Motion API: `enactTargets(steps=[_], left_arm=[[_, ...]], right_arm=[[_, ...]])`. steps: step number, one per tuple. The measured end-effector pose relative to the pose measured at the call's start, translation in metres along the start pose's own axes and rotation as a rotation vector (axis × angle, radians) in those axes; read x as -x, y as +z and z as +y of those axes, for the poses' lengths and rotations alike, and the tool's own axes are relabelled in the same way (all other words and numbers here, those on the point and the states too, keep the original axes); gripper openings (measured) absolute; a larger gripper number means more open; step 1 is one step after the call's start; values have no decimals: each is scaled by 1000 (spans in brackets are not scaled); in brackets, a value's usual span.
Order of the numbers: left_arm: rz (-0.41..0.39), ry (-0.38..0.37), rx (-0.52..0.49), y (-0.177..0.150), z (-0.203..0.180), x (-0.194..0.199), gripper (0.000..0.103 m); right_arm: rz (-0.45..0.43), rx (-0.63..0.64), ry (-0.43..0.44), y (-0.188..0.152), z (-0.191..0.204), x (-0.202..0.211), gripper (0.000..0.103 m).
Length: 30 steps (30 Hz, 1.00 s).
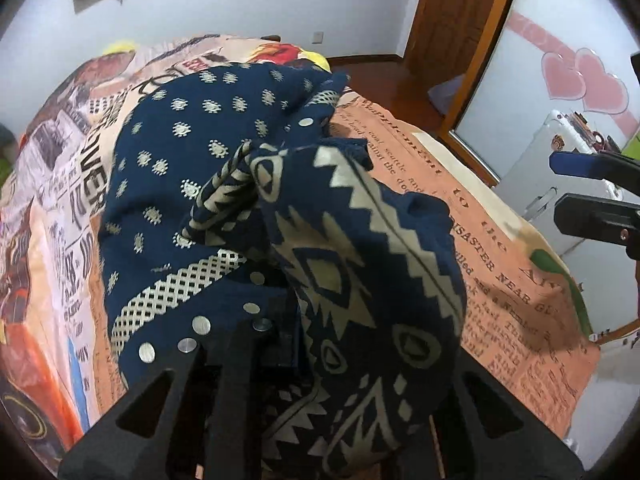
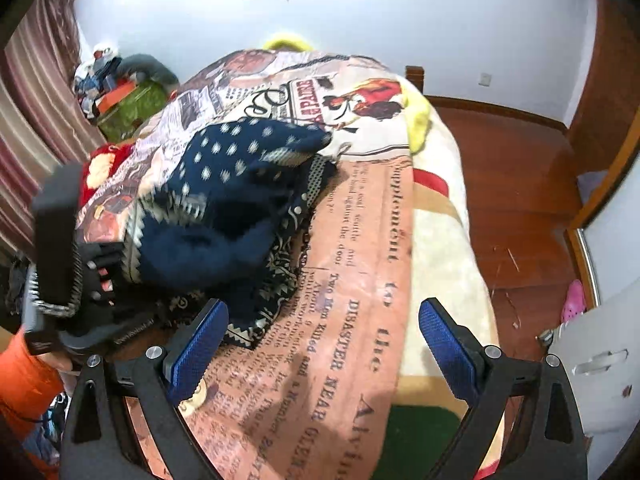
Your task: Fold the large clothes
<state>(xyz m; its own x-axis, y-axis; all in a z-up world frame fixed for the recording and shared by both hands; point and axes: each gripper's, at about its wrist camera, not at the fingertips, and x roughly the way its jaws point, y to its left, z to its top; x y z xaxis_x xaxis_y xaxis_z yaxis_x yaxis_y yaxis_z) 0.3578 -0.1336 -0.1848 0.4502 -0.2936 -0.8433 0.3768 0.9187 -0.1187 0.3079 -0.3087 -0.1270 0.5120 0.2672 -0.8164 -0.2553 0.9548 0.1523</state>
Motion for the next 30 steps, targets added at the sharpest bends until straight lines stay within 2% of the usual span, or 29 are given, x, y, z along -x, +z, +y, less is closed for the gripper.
enactTargets(steps=[3, 8, 11, 13, 14, 17, 21, 25, 30], left_arm=[[-3, -2, 28, 0, 4, 15, 13], [-16, 9, 58, -6, 8, 36, 22], [-23, -36, 60, -12, 3, 50, 41], [-45, -74, 58, -16, 0, 63, 63], [-58, -85, 51, -18, -2, 68, 67], [-74, -100, 35, -21, -5, 81, 69], [-107, -118, 82, -25, 9, 104, 69], [-154, -28, 99, -28, 34, 122, 69], [-135, 88, 142, -34, 69, 120, 70]], right_arm=[[-20, -11, 16, 1, -3, 3, 96], [-50, -10, 51, 4, 3, 7, 96], [-68, 10, 60, 7, 11, 10, 96], [-80, 21, 64, 11, 16, 12, 96], [-87, 26, 66, 14, 19, 12, 96], [-104, 39, 76, 22, 27, 16, 96], [-129, 56, 104, 37, 42, 18, 96], [-132, 75, 153, 54, 64, 11, 96], [-91, 135, 159, 67, 96, -20, 96]])
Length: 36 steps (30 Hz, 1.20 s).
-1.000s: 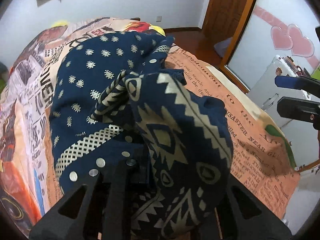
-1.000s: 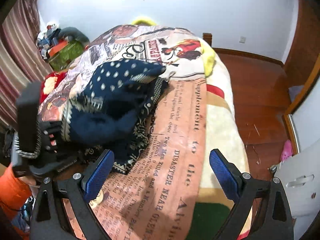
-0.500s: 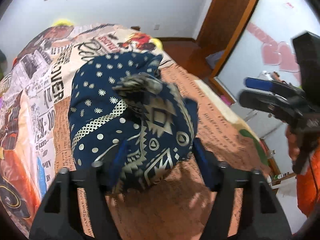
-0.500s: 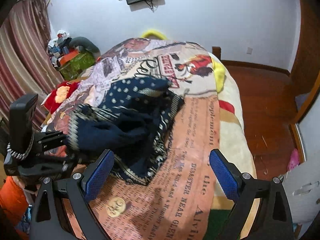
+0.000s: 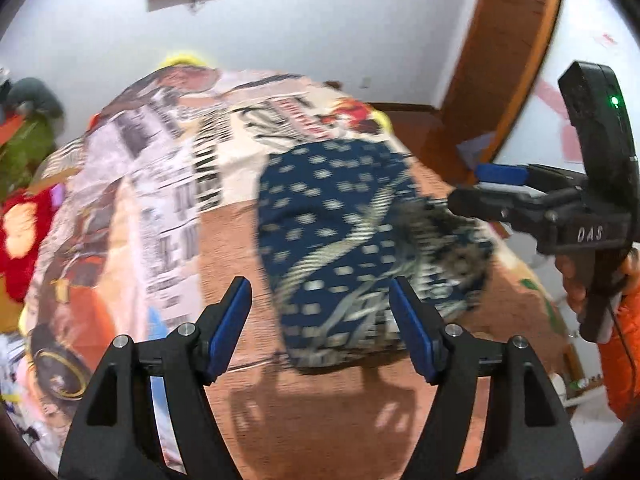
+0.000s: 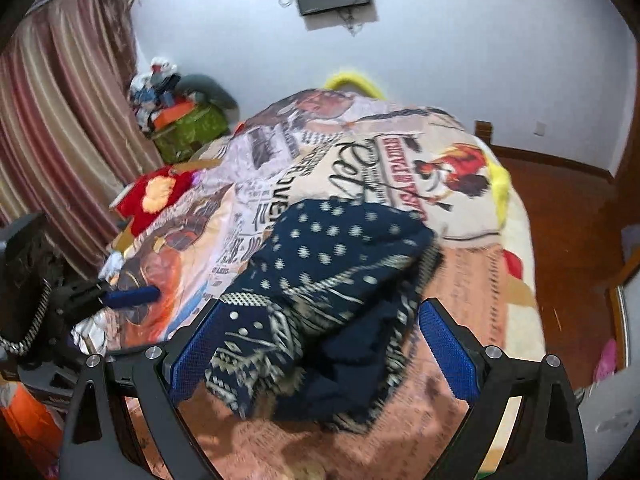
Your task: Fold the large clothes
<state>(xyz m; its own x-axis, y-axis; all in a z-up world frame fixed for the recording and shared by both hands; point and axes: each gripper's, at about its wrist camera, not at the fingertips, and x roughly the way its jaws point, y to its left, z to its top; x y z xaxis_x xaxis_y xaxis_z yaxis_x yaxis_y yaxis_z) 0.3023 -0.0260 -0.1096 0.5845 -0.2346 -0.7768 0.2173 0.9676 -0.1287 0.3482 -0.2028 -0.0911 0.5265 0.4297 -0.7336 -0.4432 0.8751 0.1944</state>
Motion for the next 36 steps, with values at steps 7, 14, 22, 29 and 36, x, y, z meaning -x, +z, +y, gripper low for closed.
enactTargets(steps=[7, 14, 22, 29, 36], left_arm=[[42, 29, 39, -7, 29, -23, 70], [63, 19, 58, -9, 39, -42, 70], [52, 21, 30, -3, 33, -47, 70], [41, -8, 69, 18, 40, -58, 70], [180, -202, 227, 28, 61, -110, 73]], right_arm=[[125, 31, -91, -22, -10, -54, 96], [211, -162, -76, -77, -67, -61, 97], [210, -239, -34, -80, -80, -42, 97], [100, -166, -3, -33, -60, -26, 97], [185, -260, 32, -19, -78, -79, 97]])
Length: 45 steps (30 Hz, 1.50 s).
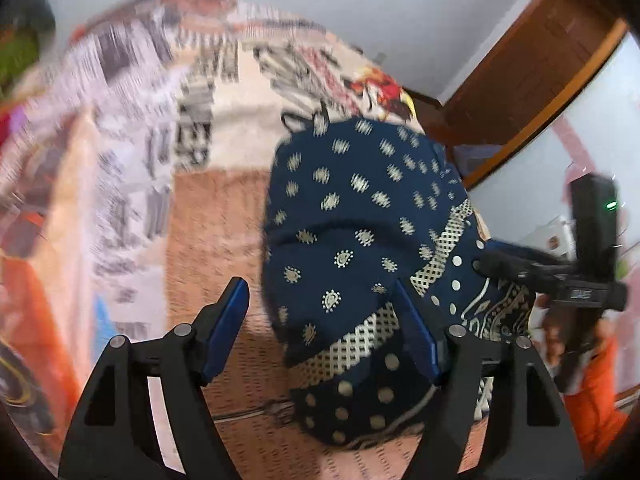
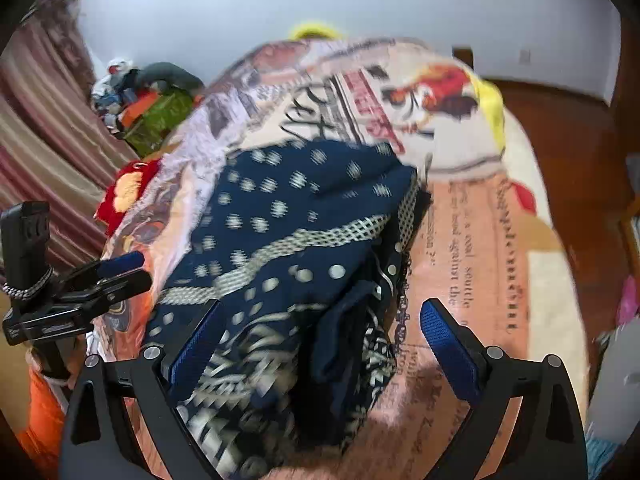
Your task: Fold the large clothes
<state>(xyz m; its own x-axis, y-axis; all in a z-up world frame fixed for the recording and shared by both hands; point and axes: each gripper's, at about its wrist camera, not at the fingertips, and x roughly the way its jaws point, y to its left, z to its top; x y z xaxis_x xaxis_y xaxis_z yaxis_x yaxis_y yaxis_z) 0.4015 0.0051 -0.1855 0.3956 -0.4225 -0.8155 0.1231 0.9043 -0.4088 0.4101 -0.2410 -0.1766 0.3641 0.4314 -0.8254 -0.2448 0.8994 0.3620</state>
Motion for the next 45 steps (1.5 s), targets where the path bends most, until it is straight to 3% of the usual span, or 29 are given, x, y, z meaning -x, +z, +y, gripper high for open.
enactTargets(steps=[3, 9, 20, 24, 28, 31, 34, 40, 45], left_arm=[[73, -87, 74, 4, 14, -24, 75], [134, -218, 210, 6, 35, -60, 94], [211, -451, 298, 13, 44, -98, 95], [197, -455, 297, 14, 43, -97, 87], [157, -414, 246, 14, 40, -80, 68], [121, -399, 192, 13, 28, -63, 61], [89, -384, 151, 23, 21, -42, 57], [-9, -372, 107, 32, 20, 15, 56], [-110, -355, 90, 36, 35, 78, 56]], right_arm=[[81, -90, 46, 2, -20, -28, 97], [153, -137, 166, 5, -35, -55, 98], [161, -102, 269, 12, -17, -84, 101], [151, -125, 297, 12, -20, -87, 94], [146, -144, 307, 13, -21, -88, 66], [123, -139, 324, 13, -16, -79, 48], [101, -113, 315, 15, -4, -68, 42], [53, -70, 324, 26, 26, -42, 40], [-6, 12, 337, 44, 74, -12, 40]])
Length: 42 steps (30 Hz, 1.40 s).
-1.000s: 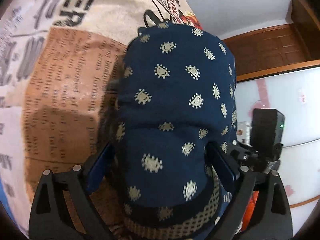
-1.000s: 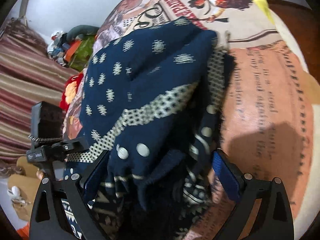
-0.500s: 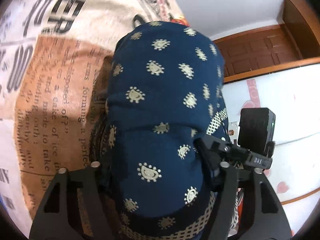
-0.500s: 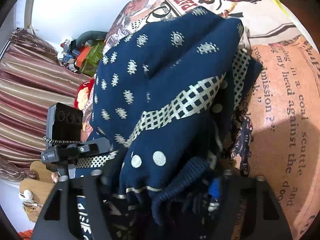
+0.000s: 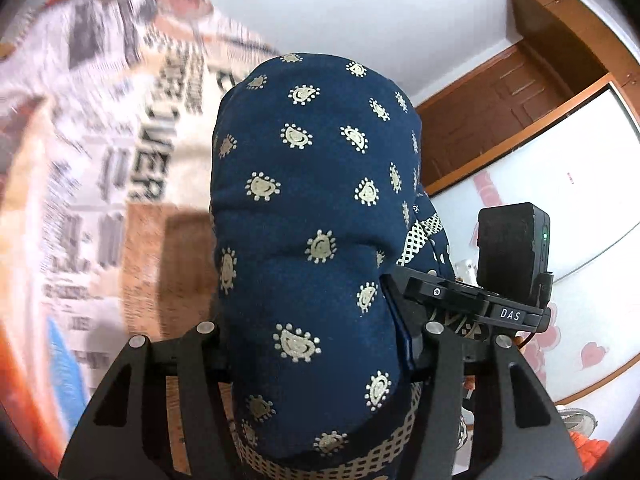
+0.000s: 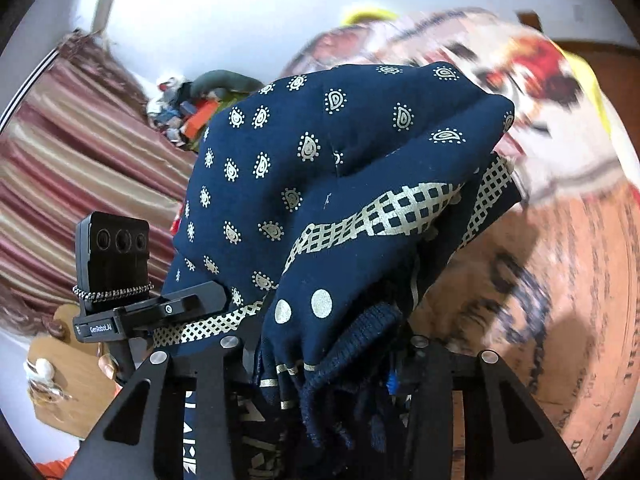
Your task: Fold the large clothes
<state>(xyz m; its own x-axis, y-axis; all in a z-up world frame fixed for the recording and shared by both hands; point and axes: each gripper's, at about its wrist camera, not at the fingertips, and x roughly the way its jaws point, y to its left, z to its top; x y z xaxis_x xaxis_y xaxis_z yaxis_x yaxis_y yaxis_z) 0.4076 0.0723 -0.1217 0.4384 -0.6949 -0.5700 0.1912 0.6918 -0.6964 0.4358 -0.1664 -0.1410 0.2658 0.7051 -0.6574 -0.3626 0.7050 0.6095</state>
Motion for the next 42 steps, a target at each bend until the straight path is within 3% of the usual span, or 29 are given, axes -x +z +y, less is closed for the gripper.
enactTargets(steps=[9, 13, 17, 22, 28, 32, 36, 40, 42], left_arm=[[-112, 74, -10, 3, 28, 100, 56], [-126, 101, 43, -9, 67, 130, 56], [-118, 115, 105, -23, 111, 136, 56], [-74, 137, 182, -45, 162, 130, 56], [6, 141, 281, -71, 224, 96, 57], [26, 127, 327, -84, 245, 81, 59], [0, 131, 297, -95, 249, 79, 65], [-5, 249, 261, -102, 232, 84, 73], [-14, 334, 210, -104, 214, 93, 73]], right_arm=[[-17, 130, 53, 19, 99, -30, 40], [20, 159, 68, 16, 128, -66, 40], [78, 181, 61, 8, 144, -109, 40], [175, 162, 49, -5, 142, -168, 40], [305, 122, -16, -20, 120, -239, 40], [366, 119, -53, -29, 104, -265, 41], [377, 144, -46, -26, 97, -272, 50], [391, 130, -75, -31, 81, -260, 68], [380, 134, -84, -34, 85, -248, 68]])
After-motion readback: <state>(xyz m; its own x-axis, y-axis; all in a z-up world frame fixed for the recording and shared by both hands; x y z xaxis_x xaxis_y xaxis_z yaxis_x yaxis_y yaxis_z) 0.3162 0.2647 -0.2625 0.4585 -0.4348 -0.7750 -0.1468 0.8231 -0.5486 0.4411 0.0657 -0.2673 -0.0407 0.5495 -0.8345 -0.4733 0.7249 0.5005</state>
